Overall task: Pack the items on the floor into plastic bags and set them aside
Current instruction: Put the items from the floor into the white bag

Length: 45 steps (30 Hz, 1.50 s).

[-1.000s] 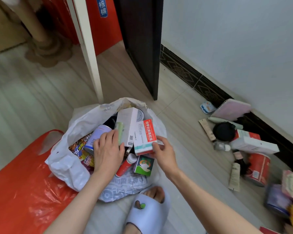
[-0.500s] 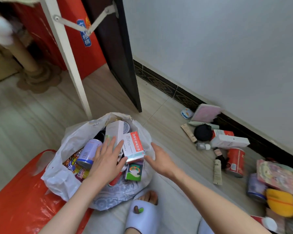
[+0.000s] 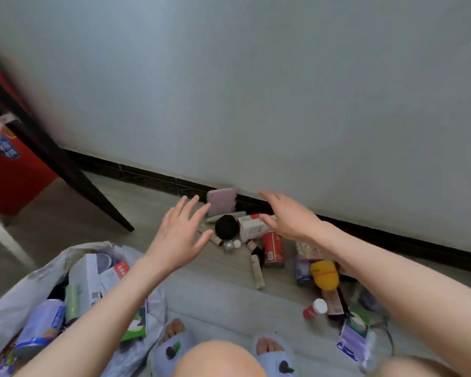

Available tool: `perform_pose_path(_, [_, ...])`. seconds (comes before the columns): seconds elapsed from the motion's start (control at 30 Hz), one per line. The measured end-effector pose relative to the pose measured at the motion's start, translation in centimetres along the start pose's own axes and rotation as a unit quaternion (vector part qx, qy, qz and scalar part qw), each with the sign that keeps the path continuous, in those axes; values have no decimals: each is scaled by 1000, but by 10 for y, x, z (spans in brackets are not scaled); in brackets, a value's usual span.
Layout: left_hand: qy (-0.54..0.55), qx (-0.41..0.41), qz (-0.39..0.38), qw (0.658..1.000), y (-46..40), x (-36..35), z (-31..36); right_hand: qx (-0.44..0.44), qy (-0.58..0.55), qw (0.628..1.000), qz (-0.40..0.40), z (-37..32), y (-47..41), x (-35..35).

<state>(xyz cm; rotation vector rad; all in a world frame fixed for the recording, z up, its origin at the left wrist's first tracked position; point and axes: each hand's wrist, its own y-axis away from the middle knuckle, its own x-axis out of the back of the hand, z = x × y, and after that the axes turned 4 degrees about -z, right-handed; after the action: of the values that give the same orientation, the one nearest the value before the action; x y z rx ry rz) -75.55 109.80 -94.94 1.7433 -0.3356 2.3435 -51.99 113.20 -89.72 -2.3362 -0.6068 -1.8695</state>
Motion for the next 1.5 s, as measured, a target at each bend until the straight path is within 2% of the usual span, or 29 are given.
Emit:
perform_pose_path(0.17, [-7,-63,-49,997,-33,-38,53,-95,-35,995,26,74,43,-6])
perform_pose_path(0.27, [-6,-87,-81,993,-48,-78,73,-155,-68,985,18,119,56,-36])
perform_pose_path(0.43, [-5,-86,-177,980,-72,-152,81,-235,-117,965,-17,176,64,-99])
perform_pose_path(0.57, [31,-62,-219,973,-89,-206,84,-305,-140,942,-13,199,62,-150])
perform_pose_path(0.67, [82,7,-193,978,-96,-236,91,-349,-166,922,25,203,59,-179])
perform_pose_path(0.83, [124,106,-183,969,-103,-272,102,-378,-229,895,60,207,55,-210])
perform_pose_path(0.97, [189,213,-167,944,-116,-288,116,-395,-252,882,52,204,53,-220])
perform_pose_path(1.17, [61,174,-150,971,-133,-294,132,-390,-242,885,75,209,53,-214])
perform_pose_path(1.37, [124,209,-177,954,-136,-293,123,-369,-255,888,99,201,53,-207])
perform_pose_path(1.5, [100,211,-171,957,-135,-291,119,-366,-264,886,103,196,52,-208])
